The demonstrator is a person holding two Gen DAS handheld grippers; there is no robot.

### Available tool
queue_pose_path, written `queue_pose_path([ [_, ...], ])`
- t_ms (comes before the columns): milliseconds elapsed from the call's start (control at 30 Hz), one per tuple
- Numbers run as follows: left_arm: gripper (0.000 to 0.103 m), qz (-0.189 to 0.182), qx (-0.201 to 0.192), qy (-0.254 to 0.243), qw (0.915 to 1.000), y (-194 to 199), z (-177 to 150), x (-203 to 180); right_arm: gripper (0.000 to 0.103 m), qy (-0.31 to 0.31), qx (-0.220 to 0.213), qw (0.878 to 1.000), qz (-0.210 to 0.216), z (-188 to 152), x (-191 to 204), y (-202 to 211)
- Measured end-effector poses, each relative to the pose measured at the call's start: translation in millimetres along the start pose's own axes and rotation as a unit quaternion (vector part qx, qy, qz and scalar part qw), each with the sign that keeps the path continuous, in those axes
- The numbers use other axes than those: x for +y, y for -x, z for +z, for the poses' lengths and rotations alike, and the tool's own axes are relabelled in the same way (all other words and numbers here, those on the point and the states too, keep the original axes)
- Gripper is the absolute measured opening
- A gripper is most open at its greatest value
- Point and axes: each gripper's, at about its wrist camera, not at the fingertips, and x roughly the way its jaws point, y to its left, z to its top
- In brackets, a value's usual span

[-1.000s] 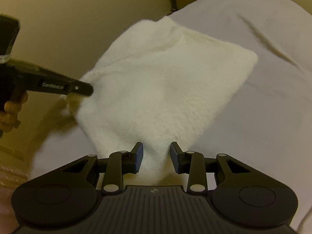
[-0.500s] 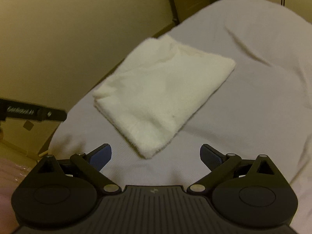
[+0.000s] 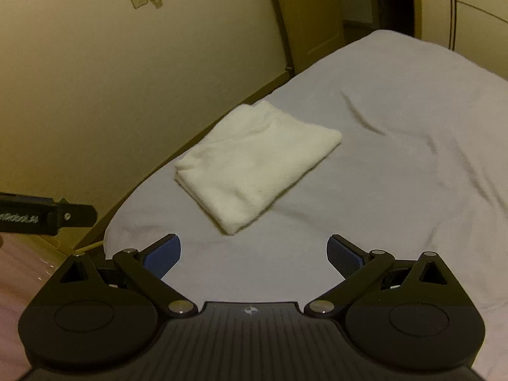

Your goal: Fold clothes

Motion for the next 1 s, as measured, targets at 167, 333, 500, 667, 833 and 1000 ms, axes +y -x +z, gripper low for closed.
queue_pose_path([
  [167,0.083,0.008,-0.018,0.025,0.9995,34.9,-16.6,-16.9,0.102,0.014,-0.014,1.0,0.001,0.9,-14.3,34.4],
  [333,0.087,0.019,-0.028,0.052,0.9981,64.4,-36.6,-35.3,0.102,0.038,-0.01,0.999,0.006,-1.1,-24.1,55.8],
  [500,0.097,0.042,-0.036,0.073,0.9958,83.8,-55.7,-53.2,0.102,0.049,-0.005,0.998,0.028,-6.8,-35.0,70.3],
  [667,0.101,0.061,-0.028,0.084,0.9942,89.3,-72.1,-71.4,0.102,0.06,0.0,0.997,0.038,-9.1,-45.2,80.0],
  [833,0.102,0.077,-0.029,0.098,0.9918,94.8,-81.1,-85.0,0.102,0.106,0.001,0.994,0.023,-11.1,-43.0,86.9],
  [1000,0.102,0.092,-0.041,0.118,0.988,102.9,-86.8,-97.2,0.102,0.143,-0.006,0.99,0.008,-13.7,-43.3,95.6],
])
